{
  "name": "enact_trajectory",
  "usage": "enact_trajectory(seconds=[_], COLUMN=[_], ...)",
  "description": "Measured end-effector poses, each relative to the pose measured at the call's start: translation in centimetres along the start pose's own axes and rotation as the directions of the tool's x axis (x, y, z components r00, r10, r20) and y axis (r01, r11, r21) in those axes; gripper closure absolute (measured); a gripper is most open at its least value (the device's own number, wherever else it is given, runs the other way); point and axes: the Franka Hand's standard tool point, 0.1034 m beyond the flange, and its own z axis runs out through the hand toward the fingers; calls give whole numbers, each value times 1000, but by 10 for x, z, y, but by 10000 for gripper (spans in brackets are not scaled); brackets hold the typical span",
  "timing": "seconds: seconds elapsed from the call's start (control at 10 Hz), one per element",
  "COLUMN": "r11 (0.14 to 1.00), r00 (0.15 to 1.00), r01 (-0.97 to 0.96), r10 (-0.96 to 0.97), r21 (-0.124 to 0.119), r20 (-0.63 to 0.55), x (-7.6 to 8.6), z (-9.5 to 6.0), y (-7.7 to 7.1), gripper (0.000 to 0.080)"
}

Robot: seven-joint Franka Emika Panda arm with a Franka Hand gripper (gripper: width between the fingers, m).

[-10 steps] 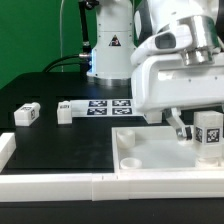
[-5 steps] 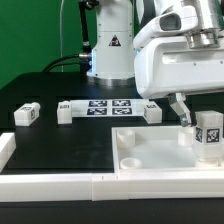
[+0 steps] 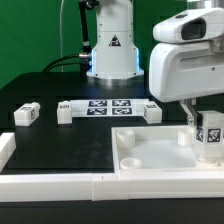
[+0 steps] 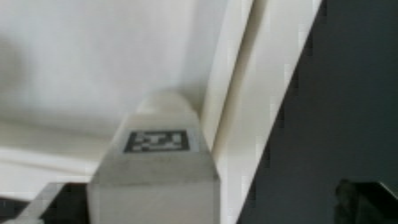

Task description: Assemble one leg

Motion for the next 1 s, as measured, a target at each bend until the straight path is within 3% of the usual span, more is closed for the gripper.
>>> enact_trajectory(seconds=[0.4,0.7,0.8,0.9,1.0], r11=[1000,1000,1000,1000,1000], r00=[1000,1000,1000,1000,1000], r01=[13,20,18,4,-14], r10=[-13,-20,-18,-4,14], r21=[-2,-2,-2,-1,-1], r20=[6,-1,0,0,0], x=[-3,-2,-2,-2,-2], z=[7,8,8,9,9], y=[21,18,19,19,19], gripper=[150,179,359,359,511])
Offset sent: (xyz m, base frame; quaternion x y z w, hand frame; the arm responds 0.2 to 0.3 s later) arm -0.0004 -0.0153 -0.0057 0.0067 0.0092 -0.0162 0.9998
